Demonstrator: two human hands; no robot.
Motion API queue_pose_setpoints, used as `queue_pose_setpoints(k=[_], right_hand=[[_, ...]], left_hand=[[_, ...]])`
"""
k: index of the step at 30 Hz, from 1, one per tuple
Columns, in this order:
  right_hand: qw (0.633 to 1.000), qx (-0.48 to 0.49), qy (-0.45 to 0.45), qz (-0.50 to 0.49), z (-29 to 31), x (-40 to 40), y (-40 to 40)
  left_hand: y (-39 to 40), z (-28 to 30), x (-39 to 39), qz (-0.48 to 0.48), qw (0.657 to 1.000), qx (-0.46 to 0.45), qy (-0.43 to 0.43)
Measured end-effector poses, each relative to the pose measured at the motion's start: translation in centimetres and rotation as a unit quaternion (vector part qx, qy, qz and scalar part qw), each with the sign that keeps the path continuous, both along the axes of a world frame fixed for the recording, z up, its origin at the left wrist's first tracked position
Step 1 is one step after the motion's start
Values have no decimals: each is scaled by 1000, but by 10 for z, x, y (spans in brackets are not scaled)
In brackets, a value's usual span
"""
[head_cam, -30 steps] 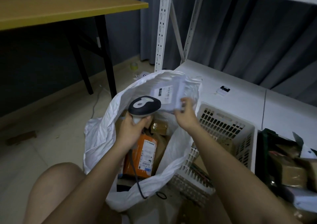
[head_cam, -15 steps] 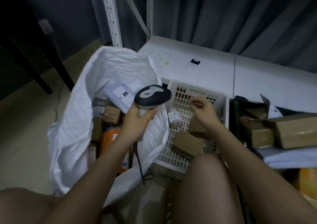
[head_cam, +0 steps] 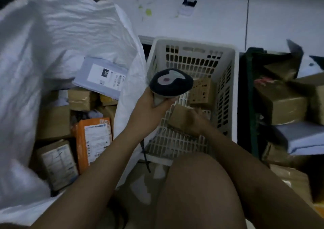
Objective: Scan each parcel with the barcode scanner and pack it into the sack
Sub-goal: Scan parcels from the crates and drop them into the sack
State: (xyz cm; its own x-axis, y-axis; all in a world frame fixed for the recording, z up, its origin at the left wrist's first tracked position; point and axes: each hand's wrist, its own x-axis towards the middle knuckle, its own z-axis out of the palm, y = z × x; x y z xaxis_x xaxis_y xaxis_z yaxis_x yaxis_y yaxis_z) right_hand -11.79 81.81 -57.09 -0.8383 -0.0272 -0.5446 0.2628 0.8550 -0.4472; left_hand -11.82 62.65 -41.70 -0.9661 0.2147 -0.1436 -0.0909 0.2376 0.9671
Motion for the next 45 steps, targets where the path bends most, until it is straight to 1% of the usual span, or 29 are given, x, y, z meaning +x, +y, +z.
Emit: queue_pose_setpoints(k=[3, 4, 6, 8, 10, 13, 16, 19, 21, 25, 27, 29, 31, 33, 36, 39, 42, 45], right_hand=[[993, 76, -85, 22, -37, -1, 7], [990, 103, -88, 33, -47, 1, 6], [982, 167, -60, 57, -56, 5, 5], [978, 193, -45, 65, -58, 4, 6], [987, 144, -55, 41, -51, -1, 7], [996, 14, -54, -63, -20, -12, 7], [982, -89, -41, -160, 23, -17, 10], [965, -158, 13, -211, 69, -15, 18], [958, -178, 62, -215, 106, -9, 20], [946, -177, 175, -206, 181, 13, 12], [943, -172, 225, -176, 216, 26, 1], [944, -175, 243, -136, 244, 39, -18], [948, -183, 236, -108, 265, 52, -39], [948, -218, 214, -90, 277, 66, -58], [948, -276, 144, -65, 283, 94, -88], [947, -304, 68, -80, 263, 112, -114], [956, -272, 33, -102, 231, 122, -131], [951, -278, 7, -135, 199, 131, -141]], left_hand=[[0, -13, -9, 6, 1000, -15, -8], [-1, -15, -10, 6, 1000, -14, -11], [-3, -19, -13, 12, 1000, -16, -13], [-4, -20, -14, 25, 999, -18, -12], [-4, -18, -13, 38, 999, -15, -14], [-4, -11, -8, 60, 998, -11, -16], [-9, 6, 1, 83, 997, 3, -5], [-20, 30, 12, 96, 995, 17, 16], [-30, 46, 21, 115, 993, 21, 31], [-52, 79, 47, 169, 984, 28, 57], [-62, 96, 62, 185, 980, 40, 67], [-73, 110, 77, 200, 975, 51, 81], [-84, 121, 92, 218, 970, 60, 95], [-96, 128, 105, 226, 966, 68, 105], [-116, 127, 121, 235, 962, 94, 101], [-135, 114, 133, 244, 961, 109, 74], [-150, 92, 144, 242, 966, 81, 44], [-153, 73, 153, 226, 972, 62, 25]])
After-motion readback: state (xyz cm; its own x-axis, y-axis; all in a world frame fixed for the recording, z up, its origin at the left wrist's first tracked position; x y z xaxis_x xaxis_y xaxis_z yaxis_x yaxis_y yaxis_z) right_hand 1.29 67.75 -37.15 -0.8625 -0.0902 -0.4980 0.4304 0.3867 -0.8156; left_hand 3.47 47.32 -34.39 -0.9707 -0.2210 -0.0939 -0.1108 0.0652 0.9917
